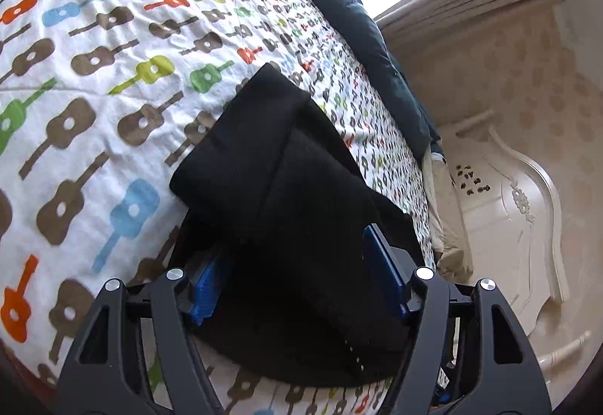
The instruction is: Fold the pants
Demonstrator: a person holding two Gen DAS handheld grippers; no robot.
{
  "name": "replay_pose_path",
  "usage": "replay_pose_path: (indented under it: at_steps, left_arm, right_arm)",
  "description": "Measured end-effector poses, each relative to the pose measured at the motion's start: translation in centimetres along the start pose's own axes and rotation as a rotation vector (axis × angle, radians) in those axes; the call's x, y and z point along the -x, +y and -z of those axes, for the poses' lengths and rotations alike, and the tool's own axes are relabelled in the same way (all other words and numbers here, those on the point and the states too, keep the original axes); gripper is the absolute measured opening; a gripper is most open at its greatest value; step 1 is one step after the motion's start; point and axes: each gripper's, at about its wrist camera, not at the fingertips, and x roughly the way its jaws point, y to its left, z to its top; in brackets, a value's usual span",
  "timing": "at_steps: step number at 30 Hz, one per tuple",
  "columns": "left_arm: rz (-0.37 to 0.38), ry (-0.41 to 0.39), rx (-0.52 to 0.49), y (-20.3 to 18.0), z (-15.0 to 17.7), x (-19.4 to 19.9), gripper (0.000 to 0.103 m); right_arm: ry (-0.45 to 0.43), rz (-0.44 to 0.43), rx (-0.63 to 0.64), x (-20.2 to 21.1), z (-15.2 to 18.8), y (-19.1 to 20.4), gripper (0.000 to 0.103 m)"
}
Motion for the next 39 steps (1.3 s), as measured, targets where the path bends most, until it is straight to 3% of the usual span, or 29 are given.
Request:
replay_pose_path:
  at_steps: [4,6,9,11,15,20,26,29,31,33,35,37,39]
  left_arm:
    - [-0.021,-0.01,-0.011,-0.4,0.0,-0.2,0.064]
    - [-0.033,-0.006,-0.035,-0.8,0.1,-0.4,0.045]
    - [-0.076,0.0,-0.086,-1.2,0.4,-0.8,0.029]
    - [-0.099,0.0,-0.126,-1.6,0.6,-0.8,0.019]
    - [-0.056,-0.004,-0.151,-2.6,0.8,0.3,0.009]
    - [-0.038,-0.006,-0.15,-3.0,2.2,1.7,0.009]
    - [-0.037,0.046,-0.086,0.6,4.0,0.4,0.011]
    - [0.019,0.051,-0.053,1.4,3.7,0.7,0.012]
    - [0.0,0.041,-0.094,0.8,4.0,1.3,0.015]
    - [-0.036,0.038,-0.174,-0.3,4.6,2.0,0.027]
    - [-0.05,0.051,-0.241,-1.5,5.6,2.8,0.039]
    - [-0.056,0.06,-0.291,-2.8,6.6,3.8,0.045]
    - [-0.048,0.063,-0.311,-4.0,6.9,4.5,0.056]
  right_arm:
    - [-0.05,-0.039,-0.107,-1.0,-0.3,-0.9,0.058]
    - [-0.087,-0.05,-0.171,-1.4,-0.3,-1.4,0.057]
    - [-0.129,-0.007,-0.196,-1.5,-0.5,-1.7,0.041]
    - [-0.117,0.023,-0.184,-1.9,-0.7,-1.7,0.011]
    - [-0.162,0.018,-0.131,0.2,-1.2,-0.6,0.007]
    - [-0.189,0.036,-0.009,2.8,-0.9,1.7,0.007]
    - [-0.13,0.105,-0.028,1.4,0.7,-1.6,0.007]
    - [-0.129,0.067,-0.059,1.0,0.9,-3.2,0.007]
    - [-0.11,0.038,-0.074,1.0,0.7,-3.4,0.009]
    - [-0.087,0.022,-0.084,1.5,0.5,-3.5,0.013]
    - [-0.075,0.023,-0.089,2.8,0.4,-3.6,0.025]
    - [-0.104,0.048,-0.08,4.9,0.1,-3.8,0.034]
    - [-0.159,0.078,-0.067,7.8,-0.8,-4.3,0.034]
